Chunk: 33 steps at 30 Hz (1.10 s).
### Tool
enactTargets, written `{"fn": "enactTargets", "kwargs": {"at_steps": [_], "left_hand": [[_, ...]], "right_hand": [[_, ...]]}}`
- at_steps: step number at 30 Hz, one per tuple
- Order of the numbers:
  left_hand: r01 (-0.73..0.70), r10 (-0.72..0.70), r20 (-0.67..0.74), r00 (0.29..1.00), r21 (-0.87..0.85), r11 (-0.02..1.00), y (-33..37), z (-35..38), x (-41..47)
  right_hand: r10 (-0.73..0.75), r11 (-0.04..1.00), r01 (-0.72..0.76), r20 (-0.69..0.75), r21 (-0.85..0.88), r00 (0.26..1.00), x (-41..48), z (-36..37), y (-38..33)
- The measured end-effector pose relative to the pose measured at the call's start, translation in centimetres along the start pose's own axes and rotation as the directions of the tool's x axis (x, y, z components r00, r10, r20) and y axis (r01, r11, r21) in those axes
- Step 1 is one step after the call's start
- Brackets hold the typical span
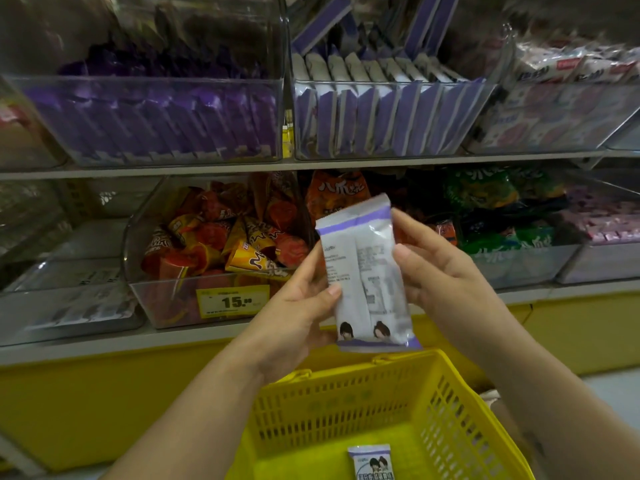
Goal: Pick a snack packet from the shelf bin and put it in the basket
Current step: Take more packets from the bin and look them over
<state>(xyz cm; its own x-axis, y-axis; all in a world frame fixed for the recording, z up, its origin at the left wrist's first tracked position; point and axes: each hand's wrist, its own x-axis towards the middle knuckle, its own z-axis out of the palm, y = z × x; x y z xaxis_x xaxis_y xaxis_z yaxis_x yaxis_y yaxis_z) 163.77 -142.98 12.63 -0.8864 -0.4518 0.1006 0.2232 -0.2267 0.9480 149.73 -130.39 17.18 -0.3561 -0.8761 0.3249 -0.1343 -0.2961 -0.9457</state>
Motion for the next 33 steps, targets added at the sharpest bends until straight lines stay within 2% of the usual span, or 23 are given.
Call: {"fn": "enactTargets", "kwargs": {"at_steps": [4,11,13,18,22,24,28,33], "left_hand": [[0.015,-0.019,-0.031,0.999,-0.131,0.991,0.1,-0.8,0.3],[0.044,-0.054,-0.043,0.998,-0.2,0.979,-0.3,-1.3,0.5],[0.047,-0.057,-0.045,0.997,-0.206,0.977,-0.3,-1.3,0.5],[0.071,-0.084,-0.056,0.995,-0.204,0.976,-0.2,-1.1,0.6],[0.054,-0.061,-0.035,0.997,-0.175,0.983,0.0,-1.0,0.4],[0.008,-0.01,-0.019,1.0,-0.075,0.997,0.0,-0.8,0.3],[-0.056,0.056,0.005,0.998,0.041,0.998,-0.5,0.1,0.3],[-0.059,0.058,0.019,0.998,0.095,0.994,-0.9,0.5,0.1]], "right_hand": [[0.101,0.983,-0.125,0.176,0.132,0.979,-0.5,-0.7,-0.2],[0.101,0.995,-0.102,0.285,-0.01,0.953,-1.1,-0.9,0.0],[0.111,0.994,-0.111,0.272,-0.014,0.956,-1.1,-1.1,0.1],[0.197,0.979,-0.201,0.1,0.036,0.975,-0.6,-1.6,1.5],[0.256,0.938,-0.279,0.133,0.204,0.958,-0.6,-2.0,2.4],[0.278,0.925,-0.311,0.169,0.218,0.945,-0.7,-1.9,2.7],[0.363,0.916,-0.374,0.094,0.146,0.927,-0.9,-1.0,4.3],[0.435,0.837,-0.442,0.098,0.324,0.895,-0.9,-0.8,5.7]]}}
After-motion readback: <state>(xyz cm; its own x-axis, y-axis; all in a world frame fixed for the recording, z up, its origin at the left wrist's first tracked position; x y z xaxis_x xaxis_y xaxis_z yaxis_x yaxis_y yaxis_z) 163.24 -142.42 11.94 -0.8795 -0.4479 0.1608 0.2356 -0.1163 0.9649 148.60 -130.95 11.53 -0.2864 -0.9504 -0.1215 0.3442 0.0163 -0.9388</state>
